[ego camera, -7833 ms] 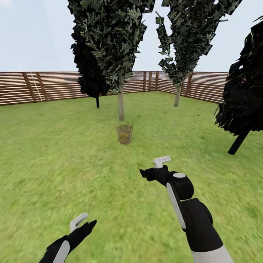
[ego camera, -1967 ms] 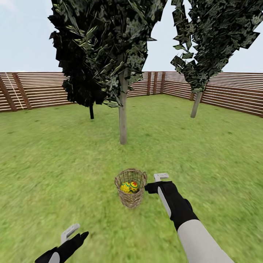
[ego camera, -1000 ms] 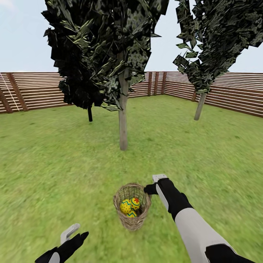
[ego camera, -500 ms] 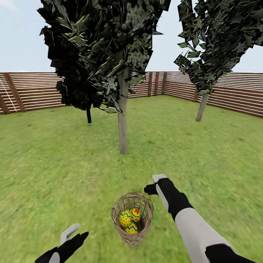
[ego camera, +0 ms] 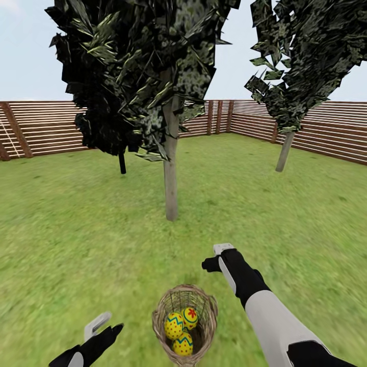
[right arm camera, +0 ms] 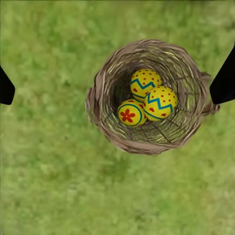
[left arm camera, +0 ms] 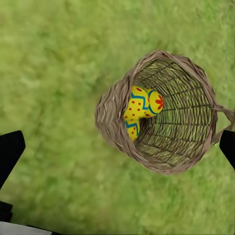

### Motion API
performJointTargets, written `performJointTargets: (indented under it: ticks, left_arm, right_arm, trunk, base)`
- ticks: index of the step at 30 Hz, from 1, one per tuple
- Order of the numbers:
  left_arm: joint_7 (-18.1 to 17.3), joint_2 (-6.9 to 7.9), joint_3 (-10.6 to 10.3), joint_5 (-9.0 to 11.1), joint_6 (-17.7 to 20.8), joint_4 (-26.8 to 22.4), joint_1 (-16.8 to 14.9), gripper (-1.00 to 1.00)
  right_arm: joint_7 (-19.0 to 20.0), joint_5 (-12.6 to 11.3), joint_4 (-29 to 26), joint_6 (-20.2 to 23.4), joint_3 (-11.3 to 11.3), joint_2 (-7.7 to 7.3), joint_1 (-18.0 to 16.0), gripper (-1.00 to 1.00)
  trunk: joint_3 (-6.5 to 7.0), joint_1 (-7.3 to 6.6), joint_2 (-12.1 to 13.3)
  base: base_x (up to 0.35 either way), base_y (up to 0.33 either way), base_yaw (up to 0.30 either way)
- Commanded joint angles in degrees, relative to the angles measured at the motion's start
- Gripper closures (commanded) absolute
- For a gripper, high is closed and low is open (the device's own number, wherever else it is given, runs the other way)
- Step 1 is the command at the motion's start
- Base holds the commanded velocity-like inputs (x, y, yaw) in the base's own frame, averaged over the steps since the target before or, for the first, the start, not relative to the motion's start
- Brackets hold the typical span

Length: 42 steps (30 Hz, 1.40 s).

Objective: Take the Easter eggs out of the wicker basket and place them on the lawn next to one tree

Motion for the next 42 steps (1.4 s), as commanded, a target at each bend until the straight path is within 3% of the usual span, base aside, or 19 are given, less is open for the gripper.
performJointTargets:
  ticks: [1, 5, 7, 10, 11, 15, 21, 31, 33, 34, 37, 42]
  left_arm:
    - [-0.2, -0.02, 0.2, 0.3, 0.4, -0.1, 0.0, -1.00]
    - [-0.5, 0.05, 0.2, 0.3, 0.6, -0.4, 0.2, -1.00]
    - [-0.4, 0.06, 0.2, 0.5, 2.8, -0.7, 0.0, -1.00]
    - [0.5, 0.40, 0.7, 0.5, 8.3, -0.9, -0.3, -1.00]
    - [1.4, 1.28, 1.5, 0.7, 12.0, -0.9, -0.5, -1.00]
    - [2.0, 3.15, 4.8, 1.4, 17.3, -1.0, -0.7, -1.00]
    - [1.7, 3.98, 7.0, 1.8, 18.1, -2.4, -1.0, -1.00]
    - [2.3, 3.52, 8.0, 1.7, 17.8, -5.5, -1.0, -1.00]
    - [2.2, 3.51, 9.4, 1.7, 17.9, -5.6, -1.0, -1.00]
    - [2.1, 3.50, 13.4, 3.4, 18.8, -5.9, -1.0, -1.00]
    - [2.1, 3.33, 18.8, 6.5, 20.4, -6.6, -0.9, -1.00]
    - [2.3, 2.75, 22.6, 8.5, 21.0, -7.4, -0.5, -1.00]
  right_arm:
    - [-0.1, 0.2, -0.1, 0.3, 0.1, -0.02, 0.0, -1.00]
    - [0.0, 0.3, 0.0, 0.3, 0.3, -0.05, 0.0, -1.00]
    - [0.0, 0.4, 0.0, 0.5, 0.5, -0.05, 0.0, -1.00]
    - [0.0, 0.4, 0.4, 0.6, 0.5, -0.06, 0.0, -1.00]
    - [0.0, 0.4, 1.5, 0.9, 0.4, -0.04, -0.1, -1.00]
    - [1.2, 0.4, 4.8, 1.9, 0.3, -0.02, -0.8, -1.00]
    - [5.2, 0.5, 6.4, 5.4, 0.5, 0.20, -2.2, -1.00]
    - [6.0, 0.4, 6.3, 7.2, 0.7, -0.01, -2.9, -1.00]
    - [6.1, 0.5, 6.3, 7.0, 0.7, -0.16, -2.8, -1.00]
    - [6.6, 0.5, 6.3, 5.8, 0.8, -1.04, -2.6, -1.00]
    - [8.0, 0.6, 6.4, 3.0, 0.8, -2.68, -2.3, -1.00]
    - [12.0, 1.0, 6.7, -0.8, 0.7, -4.11, -1.4, -1.00]
  trunk:
    - [-0.12, 0.07, -0.1]
    - [-0.12, 0.07, -0.1]
    - [-0.12, 0.07, -0.1]
    - [-0.12, 0.07, -0.1]
    - [-0.12, 0.07, -0.1]
    - [-0.48, 0.51, -0.9]
    - [-1.56, 1.83, -3.3]
    - [-3.36, 4.02, -7.3]
    - [-3.72, 4.46, -8.1]
    - [-3.89, 4.68, -8.5]
    - [-4.43, 5.34, -9.7]
    - [-5.33, 6.44, -11.7]
  base:
    - [0.328, 0.000, 0.000]
    - [0.244, 0.000, 0.000]
    - [0.098, 0.000, 0.000]
    - [0.057, 0.000, 0.000]
    - [0.028, 0.000, 0.000]
    - [0.016, 0.000, 0.000]
    - [0.004, 0.000, 0.000]
    - [0.000, 0.000, 0.000]
    - [0.000, 0.000, 0.000]
    - [0.000, 0.000, 0.000]
    - [0.000, 0.000, 0.000]
    - [0.000, 0.000, 0.000]
